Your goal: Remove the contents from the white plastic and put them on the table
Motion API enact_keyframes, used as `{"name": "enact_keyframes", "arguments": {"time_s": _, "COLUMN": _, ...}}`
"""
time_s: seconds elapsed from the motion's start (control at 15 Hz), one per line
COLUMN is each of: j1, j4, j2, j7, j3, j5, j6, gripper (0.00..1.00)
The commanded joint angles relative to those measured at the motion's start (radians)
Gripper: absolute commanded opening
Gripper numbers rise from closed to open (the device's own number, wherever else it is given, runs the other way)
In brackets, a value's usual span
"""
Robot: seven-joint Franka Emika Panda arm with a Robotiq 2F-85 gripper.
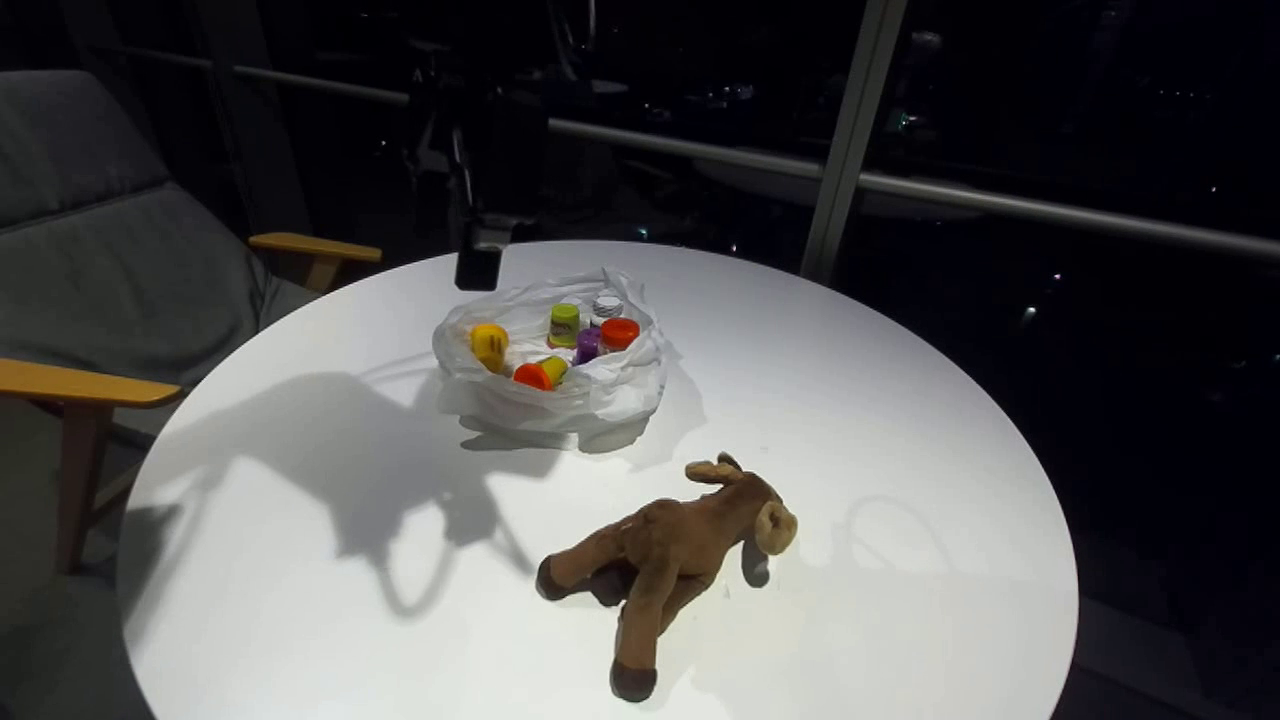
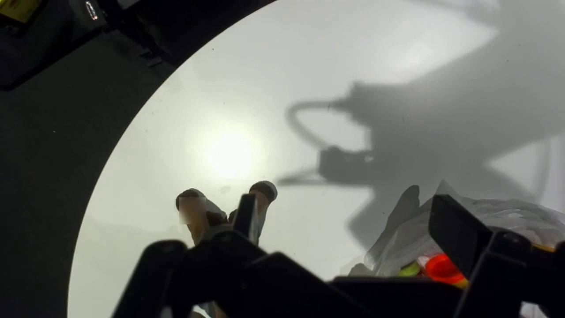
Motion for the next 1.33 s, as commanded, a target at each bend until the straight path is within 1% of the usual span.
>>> {"name": "enact_keyframes", "arguments": {"time_s": 0.0, "j1": -0.011, "j4": 0.000, "j2": 0.000, "j7": 0.000, "j3": 0.008, "j5": 0.000, "j6": -0.002, "gripper": 1.00}}
{"name": "enact_keyframes", "arguments": {"time_s": 0.67, "j1": -0.011, "j4": -0.001, "j2": 0.000, "j7": 0.000, "j3": 0.008, "j5": 0.000, "j6": -0.002, "gripper": 1.00}}
{"name": "enact_keyframes", "arguments": {"time_s": 0.8, "j1": -0.009, "j4": 0.044, "j2": 0.048, "j7": 0.003, "j3": 0.010, "j5": -0.004, "j6": -0.003, "gripper": 1.00}}
{"name": "enact_keyframes", "arguments": {"time_s": 1.0, "j1": -0.007, "j4": 0.133, "j2": 0.124, "j7": 0.004, "j3": 0.013, "j5": 0.047, "j6": 0.008, "gripper": 1.00}}
{"name": "enact_keyframes", "arguments": {"time_s": 1.07, "j1": 0.008, "j4": 0.164, "j2": 0.160, "j7": 0.013, "j3": 0.026, "j5": 0.059, "j6": 0.021, "gripper": 1.00}}
{"name": "enact_keyframes", "arguments": {"time_s": 1.27, "j1": 0.023, "j4": 0.274, "j2": 0.256, "j7": 0.020, "j3": 0.037, "j5": 0.078, "j6": 0.009, "gripper": 1.00}}
